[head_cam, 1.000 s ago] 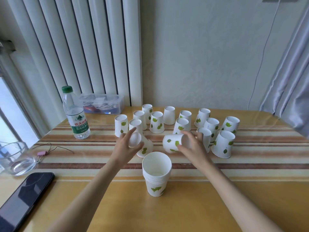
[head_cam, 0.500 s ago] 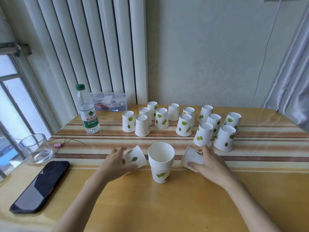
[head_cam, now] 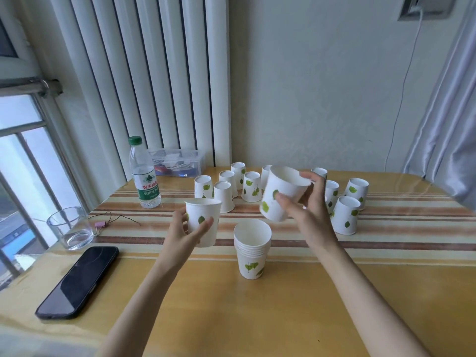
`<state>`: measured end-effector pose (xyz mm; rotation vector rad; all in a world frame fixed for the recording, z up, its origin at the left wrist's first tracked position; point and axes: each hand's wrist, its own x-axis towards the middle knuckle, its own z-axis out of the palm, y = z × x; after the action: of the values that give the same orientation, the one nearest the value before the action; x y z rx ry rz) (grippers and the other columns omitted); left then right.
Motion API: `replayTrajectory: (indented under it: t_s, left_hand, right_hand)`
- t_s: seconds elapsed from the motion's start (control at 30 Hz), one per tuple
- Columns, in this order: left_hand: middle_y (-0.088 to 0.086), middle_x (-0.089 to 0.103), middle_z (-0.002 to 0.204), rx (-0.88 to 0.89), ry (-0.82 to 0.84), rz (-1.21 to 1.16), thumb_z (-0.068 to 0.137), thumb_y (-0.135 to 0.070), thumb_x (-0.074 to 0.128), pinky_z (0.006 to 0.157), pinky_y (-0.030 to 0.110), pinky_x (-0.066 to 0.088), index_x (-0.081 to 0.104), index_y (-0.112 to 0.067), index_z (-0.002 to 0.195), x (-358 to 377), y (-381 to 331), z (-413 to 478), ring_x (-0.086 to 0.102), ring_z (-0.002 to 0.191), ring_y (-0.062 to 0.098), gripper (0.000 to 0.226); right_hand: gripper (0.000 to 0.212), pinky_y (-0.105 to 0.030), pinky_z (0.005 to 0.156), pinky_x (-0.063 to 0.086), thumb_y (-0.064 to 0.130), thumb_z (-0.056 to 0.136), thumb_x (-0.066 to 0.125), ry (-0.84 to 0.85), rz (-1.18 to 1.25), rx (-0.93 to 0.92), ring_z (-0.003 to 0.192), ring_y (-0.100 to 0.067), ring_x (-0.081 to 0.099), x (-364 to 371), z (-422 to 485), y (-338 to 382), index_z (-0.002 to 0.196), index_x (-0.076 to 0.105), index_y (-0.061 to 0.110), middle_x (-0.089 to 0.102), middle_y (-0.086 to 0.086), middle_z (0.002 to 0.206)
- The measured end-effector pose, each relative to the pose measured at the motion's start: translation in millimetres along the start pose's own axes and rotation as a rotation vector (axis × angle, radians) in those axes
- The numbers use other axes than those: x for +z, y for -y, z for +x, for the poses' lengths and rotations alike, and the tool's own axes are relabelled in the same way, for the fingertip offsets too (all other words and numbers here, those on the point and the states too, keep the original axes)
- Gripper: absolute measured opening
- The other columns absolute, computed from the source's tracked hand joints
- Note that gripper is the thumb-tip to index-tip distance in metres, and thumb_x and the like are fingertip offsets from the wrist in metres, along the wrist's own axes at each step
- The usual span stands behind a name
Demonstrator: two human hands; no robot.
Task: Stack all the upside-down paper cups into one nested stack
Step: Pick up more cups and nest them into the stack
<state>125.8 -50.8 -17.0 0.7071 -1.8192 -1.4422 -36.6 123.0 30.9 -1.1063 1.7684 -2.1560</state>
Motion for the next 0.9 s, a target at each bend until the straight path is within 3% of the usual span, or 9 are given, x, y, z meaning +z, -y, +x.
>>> replayTrajectory:
  t_s: [0.1, 0.23, 0.3, 0.37, 0.47, 0.6, 0.67, 0.77, 0.9]
  left_hand:
    - [0.006, 0.06, 0.116, 0.037, -0.048, -0.08, 0.078, -0.031, 0.071, 0.056, 0.017, 0.05, 0.042, -0.013, 0.124, -7, -5, -7, 0.06, 0.095, 0.017, 0.057]
    - [0.004, 0.061, 0.121, 0.068, -0.041, -0.167, 0.062, -0.047, 0.071, 0.069, 0.026, 0.05, 0.038, -0.021, 0.128, -15, -9, -19, 0.062, 0.104, 0.015, 0.078]
    - [0.001, 0.06, 0.123, 0.088, -0.023, -0.18, 0.068, -0.04, 0.071, 0.07, 0.026, 0.051, 0.031, -0.032, 0.133, -17, -11, -25, 0.063, 0.104, 0.009, 0.076]
    - [-0.001, 0.059, 0.125, 0.106, 0.011, -0.192, 0.071, -0.036, 0.069, 0.07, 0.026, 0.052, 0.029, -0.041, 0.132, -15, -17, -29, 0.064, 0.101, 0.003, 0.074]
    - [0.001, 0.057, 0.129, 0.174, 0.074, -0.217, 0.069, -0.039, 0.072, 0.07, 0.024, 0.055, 0.031, -0.039, 0.133, -5, -33, -35, 0.063, 0.105, 0.003, 0.076]
    - [0.004, 0.055, 0.13, 0.271, 0.17, -0.245, 0.079, -0.024, 0.071, 0.079, 0.025, 0.053, 0.028, -0.03, 0.135, 26, -54, -29, 0.061, 0.11, 0.008, 0.071]
    - [-0.003, 0.055, 0.13, 0.275, 0.238, -0.191, 0.076, -0.028, 0.071, 0.09, 0.029, 0.05, 0.028, -0.032, 0.134, 43, -54, -25, 0.058, 0.115, 0.011, 0.072]
    - [-0.015, 0.049, 0.128, 0.221, 0.312, -0.074, 0.075, -0.032, 0.071, 0.095, 0.024, 0.043, 0.026, -0.038, 0.135, 60, -30, -22, 0.048, 0.122, 0.012, 0.075]
    - [-0.009, 0.026, 0.147, 0.151, 0.353, 0.091, 0.06, -0.048, 0.078, 0.11, 0.033, 0.031, 0.014, -0.055, 0.13, 60, 8, -31, 0.027, 0.137, 0.01, 0.095]
  right_hand:
    - [0.049, -0.023, 0.086, 0.048, 0.027, 0.072, 0.069, 0.179, -0.074, 0.003, 0.101, -0.001, 0.054, 14, -7, -1, 0.109, 0.041, 0.042, 0.052, 0.012, 0.115]
    - [0.051, -0.018, 0.103, 0.032, 0.032, 0.076, 0.065, 0.334, -0.32, 0.058, 0.126, -0.005, 0.037, 16, -27, -31, 0.123, 0.048, 0.037, 0.041, 0.009, 0.133]
    - [0.062, -0.031, 0.115, 0.021, 0.04, 0.077, 0.068, 0.466, -0.452, 0.125, 0.137, -0.004, 0.018, 13, -36, -45, 0.132, 0.04, 0.039, 0.025, 0.014, 0.144]
    - [0.077, -0.04, 0.118, 0.016, 0.05, 0.073, 0.069, 0.525, -0.536, 0.158, 0.142, -0.006, 0.004, 8, -42, -51, 0.137, 0.027, 0.046, 0.011, 0.018, 0.151]
    - [0.085, -0.036, 0.117, 0.011, 0.044, 0.074, 0.072, 0.485, -0.423, 0.189, 0.143, 0.0, -0.005, 0, -44, -44, 0.138, 0.017, 0.054, 0.0, 0.022, 0.154]
    - [0.091, -0.027, 0.11, 0.01, 0.042, 0.072, 0.074, 0.402, -0.349, 0.228, 0.139, 0.007, -0.001, -16, -48, -43, 0.141, 0.015, 0.051, 0.001, 0.027, 0.153]
    - [0.088, -0.027, 0.111, 0.011, 0.038, 0.074, 0.073, 0.397, -0.405, 0.244, 0.139, 0.006, 0.0, -23, -53, -49, 0.141, 0.018, 0.046, 0.003, 0.025, 0.153]
    - [0.083, -0.029, 0.114, 0.015, 0.028, 0.077, 0.071, 0.361, -0.443, 0.263, 0.141, -0.001, 0.006, -33, -61, -59, 0.139, 0.019, 0.044, 0.007, 0.019, 0.153]
    - [0.077, -0.023, 0.108, 0.017, 0.019, 0.079, 0.069, 0.326, -0.465, 0.277, 0.137, -0.002, 0.016, -41, -69, -70, 0.138, 0.023, 0.04, 0.018, 0.019, 0.145]
